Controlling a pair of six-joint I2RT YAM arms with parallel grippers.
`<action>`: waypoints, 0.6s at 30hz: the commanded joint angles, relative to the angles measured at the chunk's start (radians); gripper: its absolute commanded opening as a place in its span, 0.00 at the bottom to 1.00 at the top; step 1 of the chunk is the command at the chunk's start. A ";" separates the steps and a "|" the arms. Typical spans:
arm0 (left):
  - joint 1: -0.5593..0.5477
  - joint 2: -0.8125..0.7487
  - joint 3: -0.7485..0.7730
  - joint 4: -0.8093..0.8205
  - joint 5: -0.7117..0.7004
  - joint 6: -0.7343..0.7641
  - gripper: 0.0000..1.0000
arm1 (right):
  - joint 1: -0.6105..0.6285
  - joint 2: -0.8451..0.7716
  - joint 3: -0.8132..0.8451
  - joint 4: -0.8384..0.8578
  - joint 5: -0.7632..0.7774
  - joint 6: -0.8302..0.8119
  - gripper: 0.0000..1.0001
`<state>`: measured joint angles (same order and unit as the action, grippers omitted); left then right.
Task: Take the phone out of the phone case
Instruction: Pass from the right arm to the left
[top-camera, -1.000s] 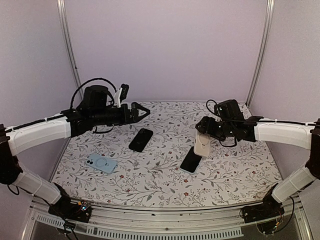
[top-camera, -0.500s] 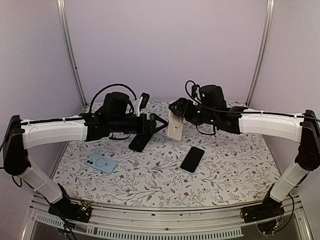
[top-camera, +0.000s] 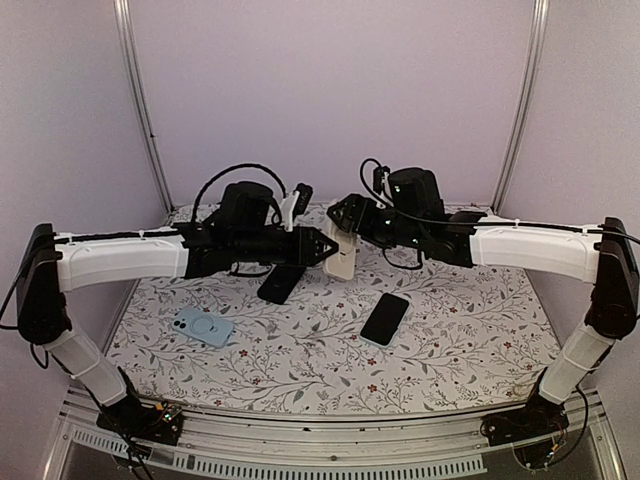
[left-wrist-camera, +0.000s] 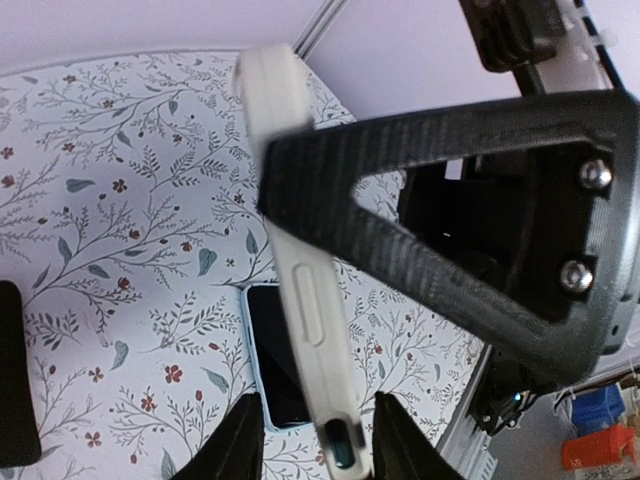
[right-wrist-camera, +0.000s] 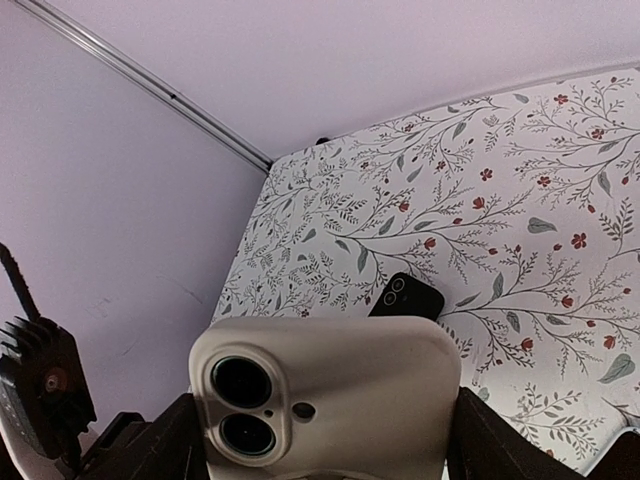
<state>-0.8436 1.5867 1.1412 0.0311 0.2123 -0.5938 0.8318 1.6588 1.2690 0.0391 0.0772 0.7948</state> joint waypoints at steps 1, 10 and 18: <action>-0.014 0.028 0.034 -0.002 -0.004 0.004 0.33 | 0.006 -0.016 0.043 0.065 0.027 -0.012 0.45; -0.030 0.065 0.074 -0.004 0.008 0.017 0.01 | 0.007 -0.026 0.039 0.047 0.041 -0.030 0.51; -0.030 0.003 0.046 0.059 -0.140 0.220 0.00 | -0.009 -0.059 0.031 0.025 0.010 -0.044 0.96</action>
<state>-0.8551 1.6402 1.1893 0.0078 0.1654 -0.5388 0.8310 1.6562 1.2690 0.0311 0.1181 0.7574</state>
